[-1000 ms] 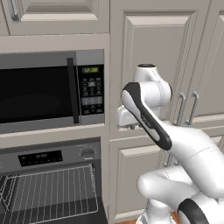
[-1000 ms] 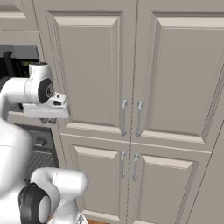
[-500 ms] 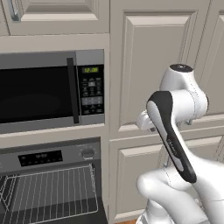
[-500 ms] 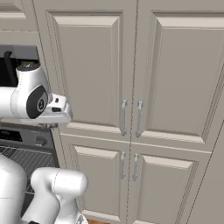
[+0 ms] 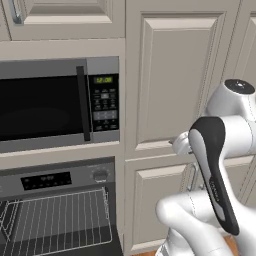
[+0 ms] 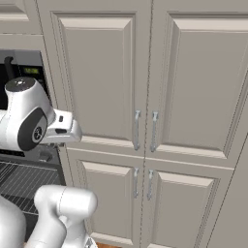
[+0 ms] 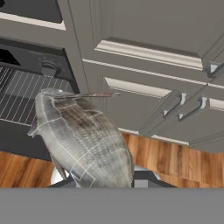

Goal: Take the fish from the oven and place it on the plate on the counter.

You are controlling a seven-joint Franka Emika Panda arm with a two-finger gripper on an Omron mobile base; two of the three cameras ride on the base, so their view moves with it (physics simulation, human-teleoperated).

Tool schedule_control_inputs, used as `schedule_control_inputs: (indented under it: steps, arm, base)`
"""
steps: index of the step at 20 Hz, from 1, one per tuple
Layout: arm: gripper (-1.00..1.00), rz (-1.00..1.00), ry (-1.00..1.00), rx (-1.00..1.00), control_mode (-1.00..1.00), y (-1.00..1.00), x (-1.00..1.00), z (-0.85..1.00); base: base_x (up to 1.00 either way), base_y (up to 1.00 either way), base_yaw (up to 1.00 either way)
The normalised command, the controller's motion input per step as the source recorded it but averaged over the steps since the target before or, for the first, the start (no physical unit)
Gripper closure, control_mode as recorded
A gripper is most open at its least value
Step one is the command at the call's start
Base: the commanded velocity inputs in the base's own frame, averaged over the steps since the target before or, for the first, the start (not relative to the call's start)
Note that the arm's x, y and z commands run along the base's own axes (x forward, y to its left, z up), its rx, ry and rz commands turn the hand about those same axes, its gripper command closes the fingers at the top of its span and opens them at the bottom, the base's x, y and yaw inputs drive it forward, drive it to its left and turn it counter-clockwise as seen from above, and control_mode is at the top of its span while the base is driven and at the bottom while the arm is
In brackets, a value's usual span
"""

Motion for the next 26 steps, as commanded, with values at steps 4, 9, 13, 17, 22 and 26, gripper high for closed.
schedule_control_inputs:
  steps: [4, 9, 13, 17, 22, 26]
  arm:
    - [1.00, 0.00, 0.00, 0.00, -1.00, 0.00, 0.00, 0.00]
    - [1.00, 0.00, 0.00, 0.00, -1.00, 0.00, 0.00, 0.00]
    - [1.00, 0.00, 0.00, 0.00, -1.00, 0.00, -0.01, 0.00]
    - [1.00, 0.00, 0.00, 0.00, -1.00, 0.00, -0.11, 0.00]
    - [1.00, 0.00, 0.00, 0.00, 1.00, 0.00, 0.00, 0.00]
    - [1.00, 0.00, 0.00, 0.00, 1.00, 0.00, 0.00, 0.00]
  base:
    - [0.00, 0.00, 0.00]
    - [0.00, 0.00, 0.00]
    - [0.00, 0.00, 0.00]
    - [0.00, 0.00, 0.00]
    - [-0.66, -0.04, 0.06]
    - [-1.00, 0.00, 0.27]
